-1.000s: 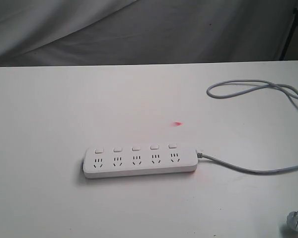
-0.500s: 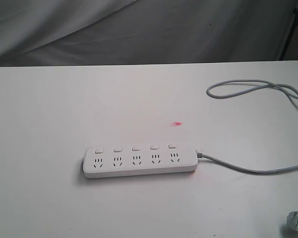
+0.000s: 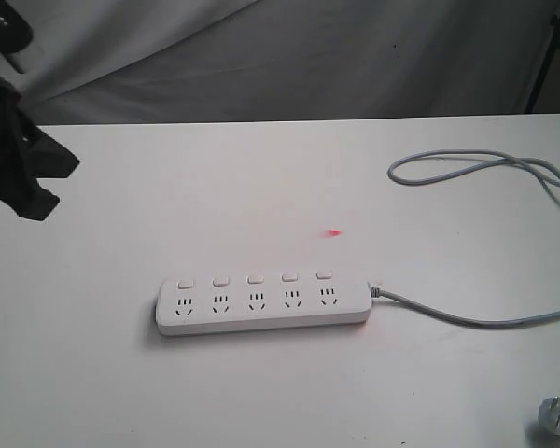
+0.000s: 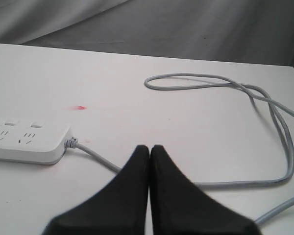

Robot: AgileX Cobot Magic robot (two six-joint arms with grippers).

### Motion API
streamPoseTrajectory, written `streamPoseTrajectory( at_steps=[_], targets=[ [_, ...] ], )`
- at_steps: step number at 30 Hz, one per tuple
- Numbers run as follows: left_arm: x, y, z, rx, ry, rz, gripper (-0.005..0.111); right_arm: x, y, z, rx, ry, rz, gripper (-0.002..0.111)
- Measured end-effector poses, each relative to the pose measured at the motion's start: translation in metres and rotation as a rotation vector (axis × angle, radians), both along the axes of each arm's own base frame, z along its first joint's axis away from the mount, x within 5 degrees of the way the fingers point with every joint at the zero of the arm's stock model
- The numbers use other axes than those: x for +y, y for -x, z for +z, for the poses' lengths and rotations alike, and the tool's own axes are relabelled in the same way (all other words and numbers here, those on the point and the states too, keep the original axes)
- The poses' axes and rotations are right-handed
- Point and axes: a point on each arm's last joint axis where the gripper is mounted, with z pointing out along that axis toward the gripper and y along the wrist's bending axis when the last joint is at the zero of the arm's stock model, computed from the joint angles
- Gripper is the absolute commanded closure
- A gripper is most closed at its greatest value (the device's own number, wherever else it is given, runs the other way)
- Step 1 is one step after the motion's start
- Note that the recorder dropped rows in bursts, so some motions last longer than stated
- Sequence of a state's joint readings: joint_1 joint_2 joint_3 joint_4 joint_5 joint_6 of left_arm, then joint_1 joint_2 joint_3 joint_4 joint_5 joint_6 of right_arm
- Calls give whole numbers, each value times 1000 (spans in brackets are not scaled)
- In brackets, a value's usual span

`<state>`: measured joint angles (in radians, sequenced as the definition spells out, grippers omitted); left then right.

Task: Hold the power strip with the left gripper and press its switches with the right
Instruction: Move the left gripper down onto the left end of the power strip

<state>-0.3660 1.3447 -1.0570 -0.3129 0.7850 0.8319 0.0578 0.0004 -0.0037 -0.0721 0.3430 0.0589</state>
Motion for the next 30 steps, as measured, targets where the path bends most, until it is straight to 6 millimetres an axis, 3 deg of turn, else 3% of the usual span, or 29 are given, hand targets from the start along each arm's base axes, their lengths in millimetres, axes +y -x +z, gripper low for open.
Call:
streamPoseTrajectory(
  at_steps=[3,7,8,10,13,19,22,27,30],
  targets=[
    [-4,-18,-12,32,6,-83,107,0,0,0,0,0,0,108],
    [20,-48,-41,82,147,-232,107,0,0,0,0,0,0,108],
    [28,-56,-52,49,191,-349,107,0,0,0,0,0,0,108],
    [38,-63,-71,40,233,-493,107,0,0,0,0,0,0,108],
    [45,-69,-98,96,262,-574,106,0,0,0,0,0,0,108],
    [27,-72,-144,200,204,-671,106,0,0,0,0,0,0,108],
    [23,-74,-151,198,182,-665,105,0,0,0,0,0,0,108],
    [22,-76,-152,197,167,-631,88,0,0,0,0,0,0,108],
    [21,-77,-153,203,182,-610,65,0,0,0,0,0,0,108]
  ],
)
